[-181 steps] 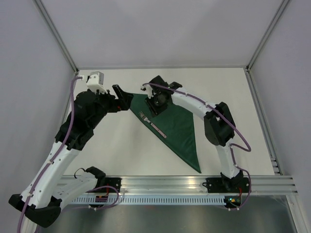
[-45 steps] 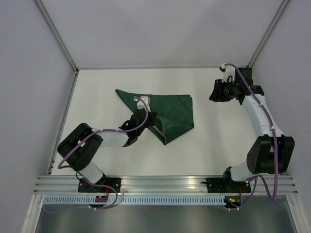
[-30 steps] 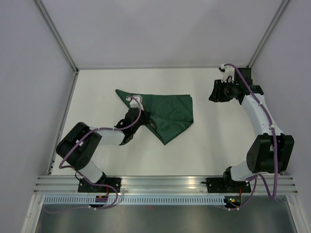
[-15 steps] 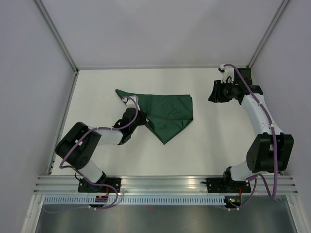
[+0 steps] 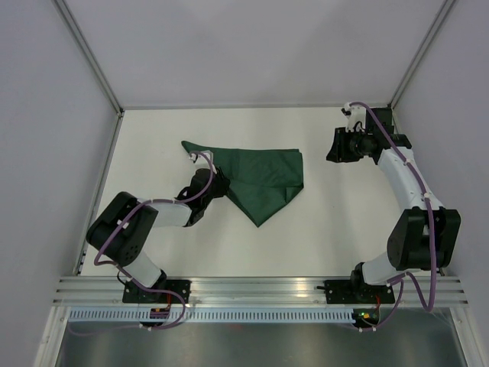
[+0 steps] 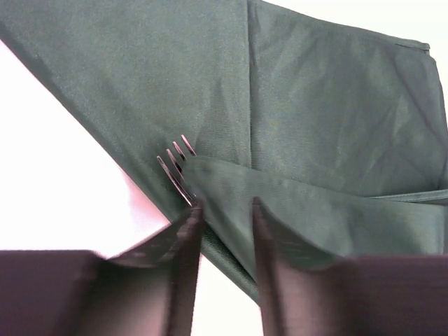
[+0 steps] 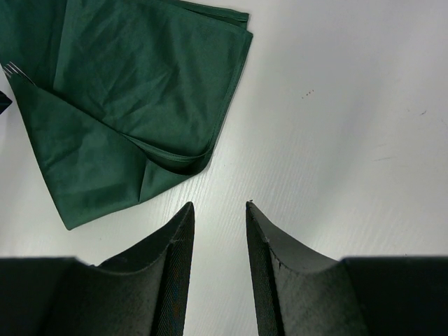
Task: Fold the napkin, place the utensils inside, and roll it up
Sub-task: Fold the napkin
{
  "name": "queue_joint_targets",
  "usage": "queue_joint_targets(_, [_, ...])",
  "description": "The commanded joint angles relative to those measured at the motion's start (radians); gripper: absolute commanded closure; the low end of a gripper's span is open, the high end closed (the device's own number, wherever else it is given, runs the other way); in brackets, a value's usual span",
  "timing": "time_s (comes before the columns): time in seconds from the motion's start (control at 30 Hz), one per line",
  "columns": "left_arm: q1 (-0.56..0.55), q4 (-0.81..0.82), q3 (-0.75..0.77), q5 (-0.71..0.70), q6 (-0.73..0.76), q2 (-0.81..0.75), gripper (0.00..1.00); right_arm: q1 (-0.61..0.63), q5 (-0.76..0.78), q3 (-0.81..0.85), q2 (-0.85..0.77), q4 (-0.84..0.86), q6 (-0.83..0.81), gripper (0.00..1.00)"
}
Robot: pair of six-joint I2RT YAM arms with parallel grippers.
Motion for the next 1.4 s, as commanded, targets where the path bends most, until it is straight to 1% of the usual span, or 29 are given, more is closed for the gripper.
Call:
queue_joint_targets(0.0, [0.006, -0.007, 0.034, -0.021, -0.027, -0.015, 0.58, 0.003, -0.014, -0.01, 0.0, 0.014, 0.0, 0.59])
queue_joint_targets(0.03, [0.008, -0.01, 0.032, -0.024, -0.024, -0.022, 0.51, 0.007, -0.014, -0.01, 0.0, 0.012, 0.0, 0.59])
queue_joint_targets(0.13, [0.008, -0.028, 0.034, -0.041, -0.013, -0.065, 0.45, 0.005, -0.014, -0.011, -0.002, 0.014, 0.0, 0.59])
queue_joint_targets(0.3, [0.028, -0.097, 0.04, -0.147, -0.016, -0.148, 0.41, 0.008, -0.021, -0.011, -0.002, 0.012, 0.0, 0.59])
queue_joint_targets(0.33, [0.061, -0.109, 0.043, -0.153, -0.038, -0.168, 0.4, 0.01, -0.021, -0.011, -0.002, 0.011, -0.001, 0.59])
queue_joint_targets(0.37, [0.083, -0.157, 0.066, -0.147, -0.05, -0.173, 0.4, 0.01, -0.023, -0.011, -0.003, 0.009, 0.0, 0.59])
queue_joint_targets(0.4, [0.135, -0.194, 0.089, -0.141, -0.065, -0.171, 0.4, 0.014, -0.024, -0.011, -0.003, 0.011, 0.0, 0.59])
queue_joint_targets(0.47, [0.189, -0.291, 0.165, -0.091, -0.099, -0.142, 0.41, 0.016, -0.024, -0.011, -0.003, 0.011, 0.0, 0.59])
queue_joint_targets(0.57, [0.282, -0.376, 0.26, -0.02, -0.141, -0.064, 0.43, 0.022, -0.024, -0.01, -0.006, 0.011, 0.0, 0.59])
queue_joint_targets(0.6, [0.322, -0.393, 0.285, -0.002, -0.151, -0.044, 0.43, 0.02, -0.026, -0.01, -0.008, 0.011, -0.001, 0.59])
queue_joint_targets(0.63, [0.339, -0.402, 0.305, 0.03, -0.164, -0.021, 0.43, 0.022, -0.027, -0.01, -0.008, 0.011, 0.002, 0.59])
queue_joint_targets(0.67, [0.356, -0.412, 0.342, 0.047, -0.17, 0.025, 0.41, 0.022, -0.029, -0.011, -0.011, 0.011, 0.002, 0.59])
queue_joint_targets(0.7, [0.39, -0.422, 0.356, 0.064, -0.179, 0.043, 0.38, 0.022, -0.03, -0.011, -0.011, 0.009, 0.002, 0.59])
queue_joint_targets(0.8, [0.456, -0.418, 0.4, 0.167, -0.211, 0.126, 0.37, 0.02, -0.035, -0.011, -0.012, 0.011, 0.002, 0.59])
queue_joint_targets(0.93, [0.499, -0.395, 0.446, 0.229, -0.222, 0.217, 0.4, 0.02, -0.037, -0.013, -0.014, 0.012, 0.002, 0.59])
queue_joint_targets(1.0, [0.511, -0.358, 0.458, 0.29, -0.225, 0.261, 0.4, 0.037, -0.037, -0.011, -0.011, 0.011, 0.003, 0.59])
queue_joint_targets(1.17, [0.527, -0.295, 0.485, 0.327, -0.27, 0.324, 0.4, 0.054, -0.037, -0.011, -0.011, 0.012, 0.002, 0.59])
queue_joint_targets(1.37, [0.536, -0.306, 0.535, 0.336, -0.31, 0.401, 0.41, 0.06, -0.032, -0.011, -0.003, 0.015, 0.0, 0.59])
